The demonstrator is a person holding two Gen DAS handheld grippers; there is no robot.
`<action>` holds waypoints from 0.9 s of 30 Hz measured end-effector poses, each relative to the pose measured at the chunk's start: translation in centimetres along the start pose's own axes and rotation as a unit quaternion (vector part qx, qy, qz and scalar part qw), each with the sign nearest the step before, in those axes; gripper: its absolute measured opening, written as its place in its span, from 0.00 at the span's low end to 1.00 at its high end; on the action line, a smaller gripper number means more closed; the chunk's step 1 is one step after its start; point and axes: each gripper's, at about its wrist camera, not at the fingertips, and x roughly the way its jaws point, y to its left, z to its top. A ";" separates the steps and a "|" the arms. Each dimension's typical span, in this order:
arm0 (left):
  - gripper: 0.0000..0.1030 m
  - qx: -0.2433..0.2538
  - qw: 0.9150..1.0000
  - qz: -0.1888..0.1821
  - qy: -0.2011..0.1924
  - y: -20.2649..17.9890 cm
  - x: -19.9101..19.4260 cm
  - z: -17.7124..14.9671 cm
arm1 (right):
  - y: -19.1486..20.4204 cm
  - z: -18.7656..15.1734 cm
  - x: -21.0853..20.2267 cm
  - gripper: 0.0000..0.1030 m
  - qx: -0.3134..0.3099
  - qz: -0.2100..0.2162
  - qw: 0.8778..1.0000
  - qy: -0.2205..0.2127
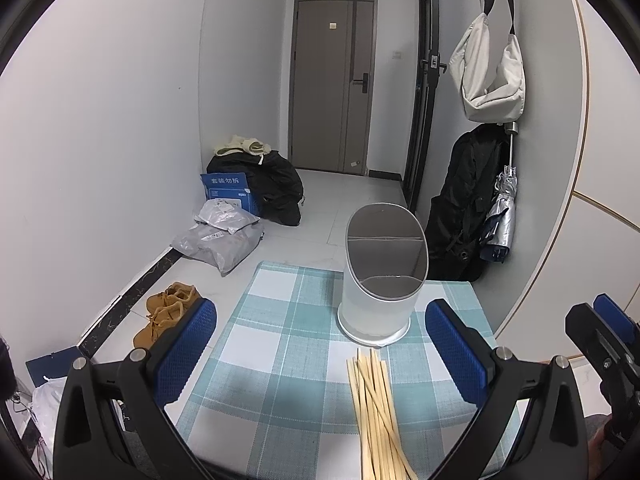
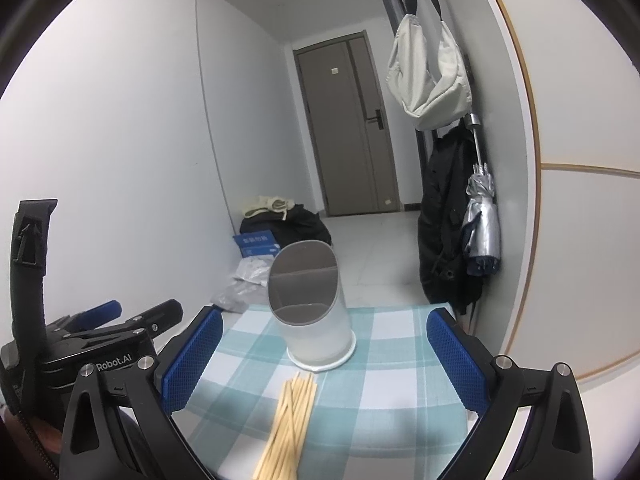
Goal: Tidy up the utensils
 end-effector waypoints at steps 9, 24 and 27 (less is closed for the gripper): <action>0.99 -0.004 1.000 -0.003 0.009 0.2 0.8 -0.1 | 0.0 -0.1 0.4 0.98 0.003 0.007 1.000 0.011; 0.99 -0.070 0.994 -0.017 0.080 5.3 7.1 -1.3 | 2.1 -2.5 8.6 0.74 -0.044 0.052 0.985 0.158; 0.99 -0.091 0.991 -0.015 0.101 6.9 8.5 -1.5 | 3.5 -4.0 11.3 0.72 -0.073 0.064 0.974 0.203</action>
